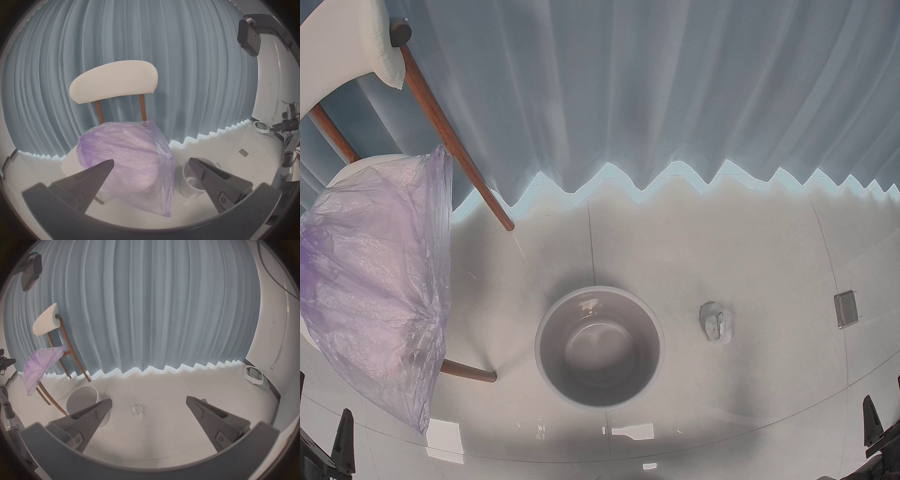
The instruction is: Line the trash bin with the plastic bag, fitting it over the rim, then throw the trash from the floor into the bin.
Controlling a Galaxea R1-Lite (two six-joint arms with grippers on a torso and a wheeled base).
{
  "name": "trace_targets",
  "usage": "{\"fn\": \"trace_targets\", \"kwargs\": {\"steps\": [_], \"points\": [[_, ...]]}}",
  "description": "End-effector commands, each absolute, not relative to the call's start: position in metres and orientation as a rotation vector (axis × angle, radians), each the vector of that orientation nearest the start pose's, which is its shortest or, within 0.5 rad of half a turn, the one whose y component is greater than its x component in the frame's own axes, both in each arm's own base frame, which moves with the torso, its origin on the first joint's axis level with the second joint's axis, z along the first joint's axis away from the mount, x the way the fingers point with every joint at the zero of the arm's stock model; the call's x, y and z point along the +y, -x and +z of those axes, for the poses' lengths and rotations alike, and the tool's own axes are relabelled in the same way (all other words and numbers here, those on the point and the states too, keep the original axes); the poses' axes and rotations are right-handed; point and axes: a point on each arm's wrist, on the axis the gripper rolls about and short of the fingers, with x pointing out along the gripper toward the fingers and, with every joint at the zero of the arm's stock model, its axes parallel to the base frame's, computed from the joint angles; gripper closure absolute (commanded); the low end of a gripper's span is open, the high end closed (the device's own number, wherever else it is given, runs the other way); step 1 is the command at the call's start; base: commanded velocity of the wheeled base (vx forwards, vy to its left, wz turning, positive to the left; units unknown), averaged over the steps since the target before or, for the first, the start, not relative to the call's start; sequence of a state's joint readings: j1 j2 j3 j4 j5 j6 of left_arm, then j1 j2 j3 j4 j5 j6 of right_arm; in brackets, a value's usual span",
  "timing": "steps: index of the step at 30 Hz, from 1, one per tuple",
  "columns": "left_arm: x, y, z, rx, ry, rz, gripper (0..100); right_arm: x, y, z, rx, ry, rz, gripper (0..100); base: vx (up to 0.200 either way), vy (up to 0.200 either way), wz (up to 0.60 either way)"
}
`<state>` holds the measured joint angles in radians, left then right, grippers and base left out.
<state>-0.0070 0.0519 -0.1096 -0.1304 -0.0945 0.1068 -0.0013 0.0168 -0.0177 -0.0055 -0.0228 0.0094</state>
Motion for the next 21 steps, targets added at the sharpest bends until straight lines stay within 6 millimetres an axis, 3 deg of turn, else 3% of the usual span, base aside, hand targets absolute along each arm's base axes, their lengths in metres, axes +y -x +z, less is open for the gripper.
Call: {"fn": "trace_targets", "kwargs": {"steps": [1,7,14,21], "points": [[-0.003,0.016,0.146,-0.115,-0.113,-0.192,0,0.000,0.023,0.076,-0.006,-0.009,-0.023,0,0.000,0.000,0.00],[-0.006,0.004,0.151,-0.044,-0.119,-0.314,0,0.000,0.023,0.076,-0.005,-0.009,-0.025,0,0.000,0.000,0.00],[-0.011,-0.021,0.185,-0.016,-0.215,-0.504,0,0.000,0.023,0.076,-0.005,-0.009,-0.025,0,0.000,0.000,0.00],[-0.014,-0.047,0.213,-0.015,-0.303,-0.579,0,0.000,0.023,0.076,-0.006,-0.005,-0.021,0,0.000,0.000,0.00]]}}
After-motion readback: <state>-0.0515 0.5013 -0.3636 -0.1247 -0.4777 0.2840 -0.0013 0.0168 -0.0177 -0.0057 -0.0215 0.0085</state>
